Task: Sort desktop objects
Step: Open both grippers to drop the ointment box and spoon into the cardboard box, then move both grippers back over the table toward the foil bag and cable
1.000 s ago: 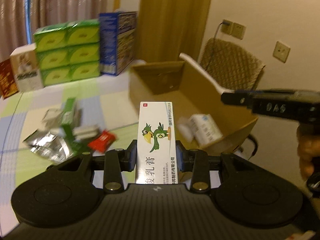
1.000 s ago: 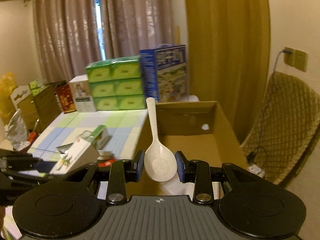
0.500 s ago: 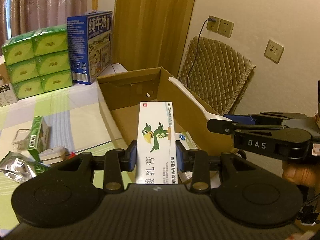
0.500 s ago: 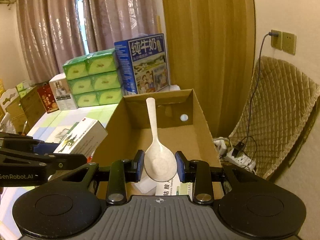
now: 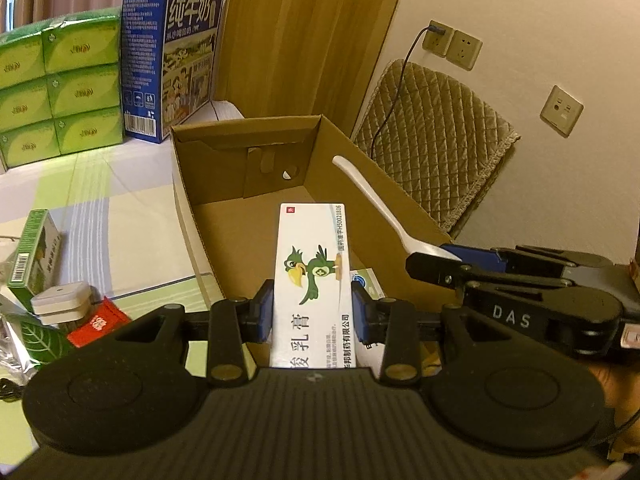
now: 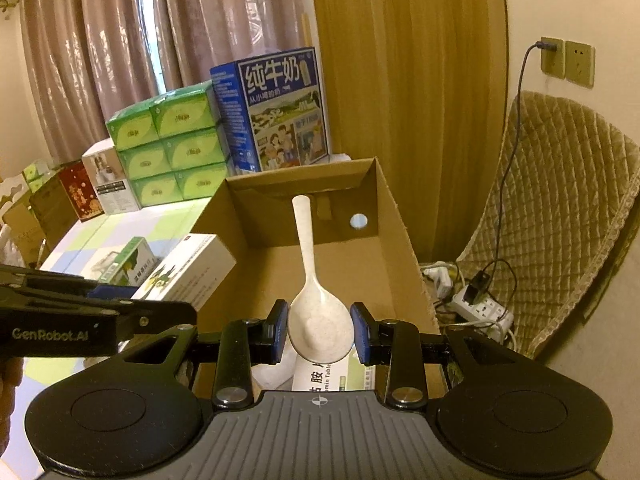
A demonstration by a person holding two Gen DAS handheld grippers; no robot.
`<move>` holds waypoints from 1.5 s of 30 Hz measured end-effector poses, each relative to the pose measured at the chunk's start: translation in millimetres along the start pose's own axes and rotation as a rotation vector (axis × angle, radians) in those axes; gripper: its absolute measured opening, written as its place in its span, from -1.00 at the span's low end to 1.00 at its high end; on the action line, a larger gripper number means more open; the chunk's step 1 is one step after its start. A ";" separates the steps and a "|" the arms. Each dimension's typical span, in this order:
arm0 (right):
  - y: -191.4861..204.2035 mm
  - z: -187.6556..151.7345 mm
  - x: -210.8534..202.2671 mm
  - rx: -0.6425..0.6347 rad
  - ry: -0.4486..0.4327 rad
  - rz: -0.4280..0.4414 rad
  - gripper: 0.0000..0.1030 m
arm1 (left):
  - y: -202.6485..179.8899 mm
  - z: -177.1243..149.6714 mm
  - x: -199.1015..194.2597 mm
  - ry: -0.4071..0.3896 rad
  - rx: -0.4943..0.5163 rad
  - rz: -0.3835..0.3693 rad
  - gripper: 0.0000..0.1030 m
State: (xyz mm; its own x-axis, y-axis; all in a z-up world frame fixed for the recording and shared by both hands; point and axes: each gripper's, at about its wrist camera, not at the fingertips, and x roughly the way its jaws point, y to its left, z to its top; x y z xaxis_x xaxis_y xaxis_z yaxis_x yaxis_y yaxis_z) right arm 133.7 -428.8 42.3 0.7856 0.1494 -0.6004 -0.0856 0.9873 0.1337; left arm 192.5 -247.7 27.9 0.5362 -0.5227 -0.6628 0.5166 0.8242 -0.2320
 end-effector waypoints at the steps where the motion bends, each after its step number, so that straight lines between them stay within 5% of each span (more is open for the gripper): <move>1: -0.2 -0.3 1.1 0.001 0.002 0.001 -0.40 | 0.6 0.7 2.1 -0.002 -0.003 -0.001 -0.36; 21: 8.2 -0.1 5.4 0.031 -0.007 0.062 -0.39 | 14.7 -2.6 -18.5 -0.041 -0.032 0.030 -0.33; 23: 7.2 1.3 5.0 0.053 -0.009 0.057 0.08 | 17.4 -4.0 -20.4 -0.040 -0.036 0.035 -0.31; 24: 6.0 1.4 2.6 0.059 -0.018 0.054 0.16 | 19.0 -5.0 -22.1 -0.040 -0.037 0.039 -0.29; 45: 37.8 3.9 -62.9 0.028 -0.066 0.078 0.26 | 38.2 -33.4 -97.1 -0.078 -0.059 0.124 -0.04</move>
State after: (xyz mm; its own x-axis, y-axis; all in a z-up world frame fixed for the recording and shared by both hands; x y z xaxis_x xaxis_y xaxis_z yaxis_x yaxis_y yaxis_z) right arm 83.4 -401.1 88.3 0.8161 0.2210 -0.5339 -0.1318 0.9708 0.2004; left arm 137.8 -158.1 59.6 0.6448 -0.4300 -0.6319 0.4049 0.8934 -0.1948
